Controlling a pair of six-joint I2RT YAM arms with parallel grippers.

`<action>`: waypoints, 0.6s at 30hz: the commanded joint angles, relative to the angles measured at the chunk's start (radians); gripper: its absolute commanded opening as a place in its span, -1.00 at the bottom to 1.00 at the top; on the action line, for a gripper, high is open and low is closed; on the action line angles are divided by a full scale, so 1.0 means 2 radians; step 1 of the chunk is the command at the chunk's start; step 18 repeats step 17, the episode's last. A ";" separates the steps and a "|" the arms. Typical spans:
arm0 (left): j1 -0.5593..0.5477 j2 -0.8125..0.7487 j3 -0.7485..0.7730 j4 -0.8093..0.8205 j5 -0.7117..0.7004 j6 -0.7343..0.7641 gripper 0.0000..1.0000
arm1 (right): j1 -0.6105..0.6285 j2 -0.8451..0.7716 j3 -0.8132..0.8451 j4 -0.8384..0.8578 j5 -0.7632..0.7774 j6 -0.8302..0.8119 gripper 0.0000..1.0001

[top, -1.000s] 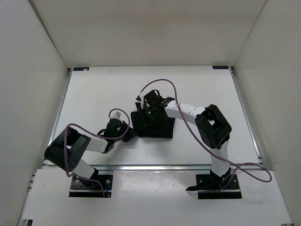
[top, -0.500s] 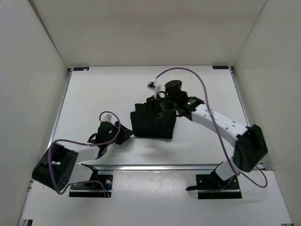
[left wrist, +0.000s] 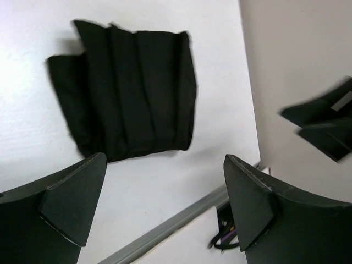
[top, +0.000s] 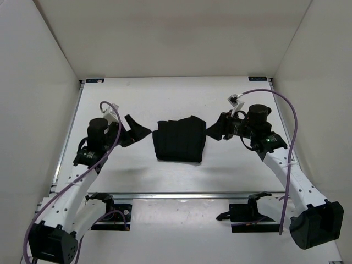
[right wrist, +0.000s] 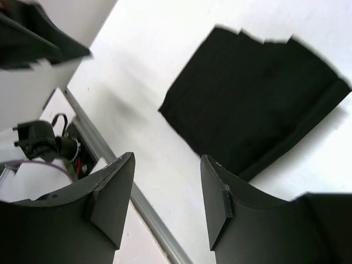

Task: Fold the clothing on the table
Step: Fold the skirt

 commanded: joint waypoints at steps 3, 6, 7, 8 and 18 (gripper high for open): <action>-0.015 -0.025 0.034 -0.124 0.031 0.079 0.97 | 0.020 -0.008 -0.018 -0.016 -0.003 -0.020 -0.04; -0.002 -0.048 0.015 -0.102 0.052 0.069 0.97 | 0.025 -0.015 -0.033 -0.006 -0.007 -0.016 -0.04; -0.001 -0.048 0.018 -0.107 0.050 0.071 0.97 | 0.019 -0.019 -0.030 -0.005 -0.009 -0.015 -0.05; -0.008 -0.039 0.025 -0.119 0.046 0.077 0.98 | 0.017 -0.022 -0.031 -0.007 -0.009 -0.019 -0.06; -0.012 -0.017 0.064 -0.165 0.015 0.103 0.98 | 0.007 -0.016 -0.029 -0.015 -0.010 -0.037 -0.05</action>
